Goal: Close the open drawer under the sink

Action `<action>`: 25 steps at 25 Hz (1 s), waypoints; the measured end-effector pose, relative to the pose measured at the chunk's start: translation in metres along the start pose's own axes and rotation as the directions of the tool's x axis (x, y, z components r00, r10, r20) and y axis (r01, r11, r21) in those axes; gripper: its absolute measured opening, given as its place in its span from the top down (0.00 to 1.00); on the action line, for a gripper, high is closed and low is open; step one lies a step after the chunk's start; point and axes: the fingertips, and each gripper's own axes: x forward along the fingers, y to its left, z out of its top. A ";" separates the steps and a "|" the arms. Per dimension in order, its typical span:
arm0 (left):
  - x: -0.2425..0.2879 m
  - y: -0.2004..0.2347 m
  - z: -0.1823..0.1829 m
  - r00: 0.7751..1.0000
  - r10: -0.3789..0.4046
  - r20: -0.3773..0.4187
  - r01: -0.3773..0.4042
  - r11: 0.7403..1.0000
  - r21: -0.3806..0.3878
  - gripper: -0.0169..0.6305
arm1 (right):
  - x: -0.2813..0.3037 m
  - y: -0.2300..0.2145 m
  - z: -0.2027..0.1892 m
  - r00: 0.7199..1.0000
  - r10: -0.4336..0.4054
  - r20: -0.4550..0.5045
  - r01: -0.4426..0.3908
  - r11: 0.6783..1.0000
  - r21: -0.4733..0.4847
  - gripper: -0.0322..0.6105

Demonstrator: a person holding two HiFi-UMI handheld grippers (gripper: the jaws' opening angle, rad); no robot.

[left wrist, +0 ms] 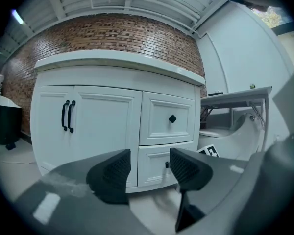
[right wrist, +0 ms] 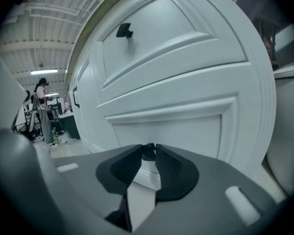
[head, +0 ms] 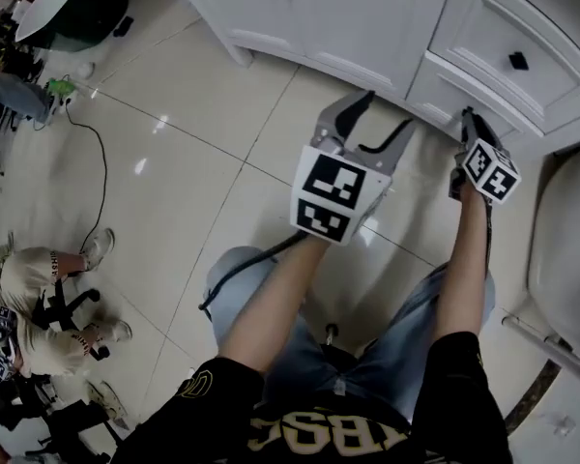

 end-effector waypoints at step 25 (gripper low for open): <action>-0.027 -0.026 0.030 0.997 -0.023 0.078 0.017 0.997 0.077 0.59 | -0.123 0.104 0.055 0.965 0.229 0.123 -0.208 0.964 -0.166 0.81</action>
